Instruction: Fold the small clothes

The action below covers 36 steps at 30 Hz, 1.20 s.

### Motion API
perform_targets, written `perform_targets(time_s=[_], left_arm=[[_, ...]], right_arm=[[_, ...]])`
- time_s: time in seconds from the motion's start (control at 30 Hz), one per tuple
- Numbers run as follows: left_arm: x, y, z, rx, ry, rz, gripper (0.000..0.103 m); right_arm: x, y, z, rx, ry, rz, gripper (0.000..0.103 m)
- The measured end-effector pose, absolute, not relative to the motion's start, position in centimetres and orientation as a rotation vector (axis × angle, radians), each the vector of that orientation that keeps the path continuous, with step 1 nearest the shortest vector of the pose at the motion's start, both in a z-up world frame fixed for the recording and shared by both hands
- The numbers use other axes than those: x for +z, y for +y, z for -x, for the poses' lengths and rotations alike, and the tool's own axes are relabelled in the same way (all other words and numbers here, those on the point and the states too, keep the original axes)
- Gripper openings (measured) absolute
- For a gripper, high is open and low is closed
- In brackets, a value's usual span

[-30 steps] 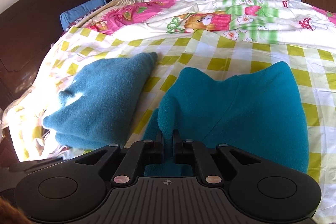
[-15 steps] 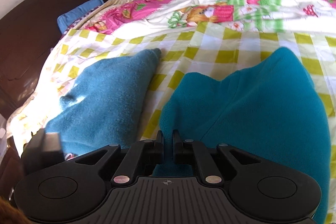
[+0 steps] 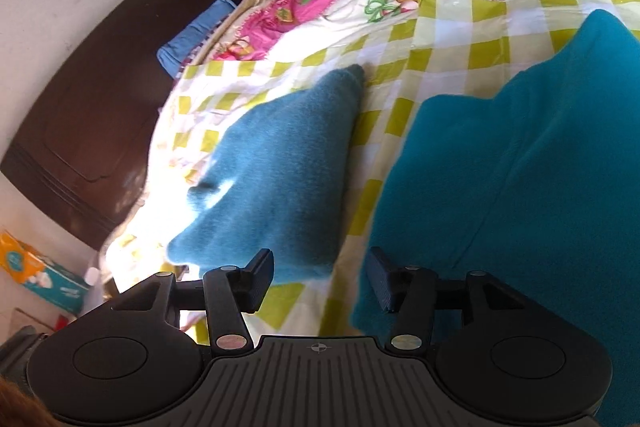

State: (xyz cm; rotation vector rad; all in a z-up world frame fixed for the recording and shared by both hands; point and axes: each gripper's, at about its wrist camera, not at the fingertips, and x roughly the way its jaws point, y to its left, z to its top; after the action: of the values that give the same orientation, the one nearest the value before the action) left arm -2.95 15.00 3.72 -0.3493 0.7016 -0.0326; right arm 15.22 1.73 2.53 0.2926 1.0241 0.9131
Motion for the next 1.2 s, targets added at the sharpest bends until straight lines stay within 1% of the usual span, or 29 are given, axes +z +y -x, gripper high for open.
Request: perform_targets(time_s=[0.1,0.2,0.3,0.37,0.47,0.5,0.53,0.57,0.7,0.77,0.87,0.97,1.07,1.2], left_arm=[[4.1,14.3,2.3,-0.073,0.697,0.366,0.052],[4.6,13.3,1.9,-0.129,0.68,0.386,0.052],[5.1,12.0,1.6,-0.184,0.693,0.399,0.055],[4.6,10.5,1.3,-0.18,0.724,0.356,0.059],[2.8,8.4,0.8,-0.128,0.799,0.26,0.058],[2.4,7.7,1.1,-0.1,0.815,0.22,0.052],[1.9,7.8,0.9,-0.075,0.828,0.204,0.026],[1.1,8.6,0.8,-0.039,0.871,0.241,0.023],[-0.9,14.3,1.9,0.023,0.927,0.556,0.023],[-1.8,15.2,2.5,0.008,0.958,0.629,0.024],[-1.7,14.3,2.7,0.009,0.981,0.562,0.026],[-1.3,13.7,3.2,0.011,0.992,0.501,0.027],[-1.1,13.8,3.5,0.015,0.993,0.513,0.027],[1.1,13.5,4.7,0.054,0.934,0.453,0.028]], right_arm=[[5.2,-1.7,-13.1,0.859,0.903,-0.267,0.051],[6.4,-5.7,-10.8,0.745,0.818,-0.188,0.052],[5.2,-8.6,-9.6,0.654,0.842,-0.149,0.052],[4.4,-10.0,-9.1,0.619,0.849,-0.131,0.052],[3.9,-11.6,-9.0,0.553,0.802,-0.085,0.052],[3.7,-12.2,-9.3,0.543,0.788,-0.079,0.052],[3.5,-12.6,-9.6,0.526,0.781,-0.077,0.052],[3.2,-12.9,-9.9,0.514,0.783,-0.078,0.052],[2.1,-13.7,-10.9,0.513,0.823,-0.08,0.052],[1.3,-13.8,-10.9,0.519,0.834,-0.065,0.056],[-1.1,-13.7,-10.7,0.536,0.931,-0.117,0.055],[-1.7,-13.5,-10.3,0.527,0.96,-0.133,0.055],[-0.1,-14.1,-10.3,0.536,0.916,-0.15,0.055],[1.2,-15.0,-13.1,0.502,0.872,-0.248,0.055]])
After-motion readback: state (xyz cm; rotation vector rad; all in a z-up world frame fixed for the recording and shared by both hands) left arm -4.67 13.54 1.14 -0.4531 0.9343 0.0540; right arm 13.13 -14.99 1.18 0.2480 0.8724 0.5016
